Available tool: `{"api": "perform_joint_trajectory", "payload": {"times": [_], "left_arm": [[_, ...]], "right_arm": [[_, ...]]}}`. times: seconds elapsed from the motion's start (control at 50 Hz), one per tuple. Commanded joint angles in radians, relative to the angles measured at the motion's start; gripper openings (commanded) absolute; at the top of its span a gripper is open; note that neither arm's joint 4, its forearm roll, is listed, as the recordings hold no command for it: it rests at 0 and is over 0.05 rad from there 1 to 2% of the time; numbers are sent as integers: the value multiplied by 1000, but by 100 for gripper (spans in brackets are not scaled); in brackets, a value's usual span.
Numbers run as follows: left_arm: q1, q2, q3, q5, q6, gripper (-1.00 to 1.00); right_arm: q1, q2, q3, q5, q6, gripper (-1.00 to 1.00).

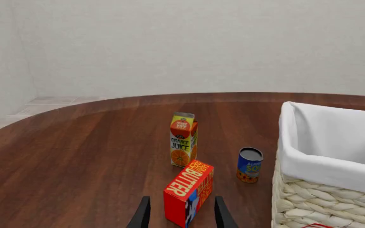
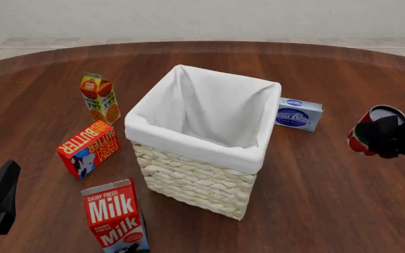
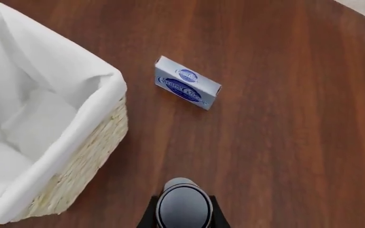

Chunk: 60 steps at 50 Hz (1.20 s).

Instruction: Pick up the tomato sauce, and put it in the basket.

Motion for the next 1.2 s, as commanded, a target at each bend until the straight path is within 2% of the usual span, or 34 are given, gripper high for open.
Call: {"api": "perform_joint_trajectory", "payload": {"times": [0.02, 0.14, 0.3, 0.42, 0.62, 1.2], "left_arm": [[0, 0, 0, 0, 0, 100], [0, 0, 0, 0, 0, 100], [0, 0, 0, 0, 0, 100], [0, 0, 0, 0, 0, 100], [0, 0, 0, 0, 0, 100], [0, 0, 0, 0, 0, 100]], "right_arm": [[6, -99, -46, 118, 16, -100], [20, -147, -65, 176, 15, -100], [43, -193, -166, 292, 11, -100], [69, -200, -214, 330, 23, -100], [131, -164, -301, 356, 32, -100], [285, -27, -468, 337, 42, -100]]}}
